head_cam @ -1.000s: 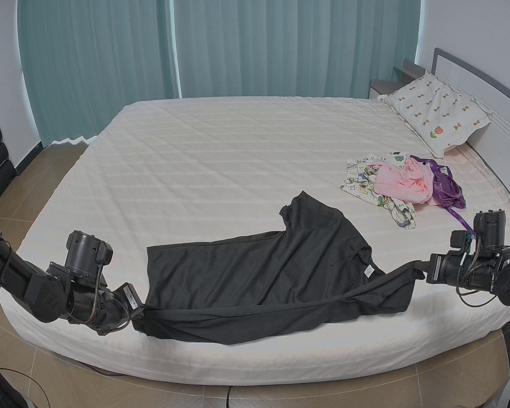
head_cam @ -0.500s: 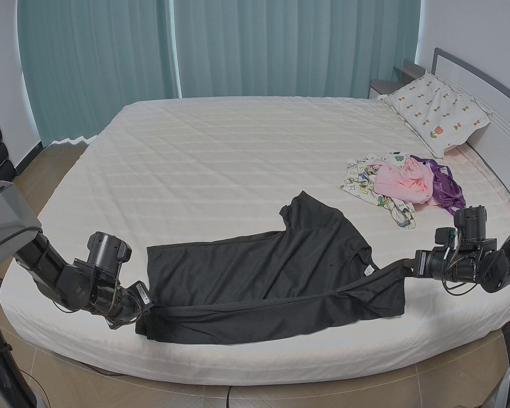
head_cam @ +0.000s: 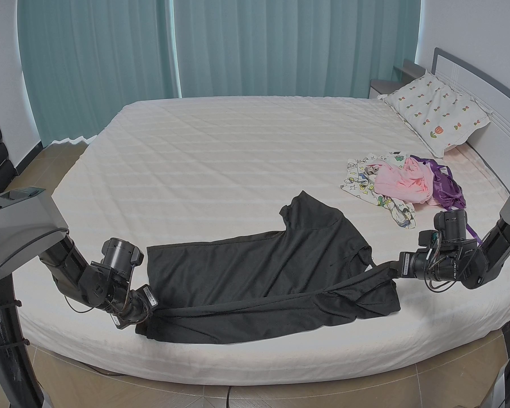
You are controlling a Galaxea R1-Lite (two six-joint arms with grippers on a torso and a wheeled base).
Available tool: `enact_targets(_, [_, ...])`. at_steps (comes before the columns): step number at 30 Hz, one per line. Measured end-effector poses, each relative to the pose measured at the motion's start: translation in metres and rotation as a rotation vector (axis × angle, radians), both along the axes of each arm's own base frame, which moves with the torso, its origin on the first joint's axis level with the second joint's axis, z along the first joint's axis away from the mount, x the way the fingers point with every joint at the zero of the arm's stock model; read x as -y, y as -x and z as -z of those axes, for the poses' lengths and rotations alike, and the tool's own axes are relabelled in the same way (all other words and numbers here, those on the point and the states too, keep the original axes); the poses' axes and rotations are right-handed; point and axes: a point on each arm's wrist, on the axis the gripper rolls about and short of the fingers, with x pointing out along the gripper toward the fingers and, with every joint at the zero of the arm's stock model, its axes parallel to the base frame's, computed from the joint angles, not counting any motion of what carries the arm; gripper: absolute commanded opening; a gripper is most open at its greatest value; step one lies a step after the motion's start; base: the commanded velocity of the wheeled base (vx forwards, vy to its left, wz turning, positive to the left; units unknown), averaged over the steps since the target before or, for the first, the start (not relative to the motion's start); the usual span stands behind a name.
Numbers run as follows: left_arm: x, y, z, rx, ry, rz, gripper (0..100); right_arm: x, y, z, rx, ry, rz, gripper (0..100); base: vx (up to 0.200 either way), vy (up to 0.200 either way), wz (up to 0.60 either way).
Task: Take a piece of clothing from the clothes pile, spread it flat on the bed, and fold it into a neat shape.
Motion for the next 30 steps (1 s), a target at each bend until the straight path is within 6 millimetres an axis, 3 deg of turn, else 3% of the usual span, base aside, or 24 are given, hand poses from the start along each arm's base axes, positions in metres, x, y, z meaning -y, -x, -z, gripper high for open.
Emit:
enact_targets(10, [0.002, -0.019, 0.003, 0.031, 0.002, -0.016, 0, -0.006, -0.013, 0.011, -0.018, -0.012, 0.021, 0, 0.0, 0.0, 0.0])
enact_targets(11, [0.002, -0.02, 0.003, 0.036, -0.002, -0.022, 100, -0.006, -0.013, 0.013, -0.022, -0.014, 0.023, 0, 0.0, 0.0, 0.0])
enact_targets(15, [0.002, -0.026, 0.002, 0.066, -0.005, -0.038, 100, -0.006, -0.013, 0.016, -0.033, -0.019, 0.026, 0, 0.0, 0.0, 0.0])
enact_targets(16, [0.001, -0.026, 0.002, 0.07, -0.004, -0.043, 100, -0.006, -0.013, 0.017, -0.035, -0.019, 0.027, 100, 0.0, 0.0, 0.0])
enact_targets(24, [-0.008, -0.036, 0.004, 0.13, 0.04, -0.14, 100, -0.006, -0.012, 0.023, -0.078, -0.082, 0.087, 100, 0.0, 0.0, 0.0])
enact_targets(30, [-0.018, -0.025, 0.003, 0.106, 0.113, -0.165, 100, -0.01, -0.008, 0.023, -0.136, -0.227, 0.225, 100, 0.0, 0.0, 0.0])
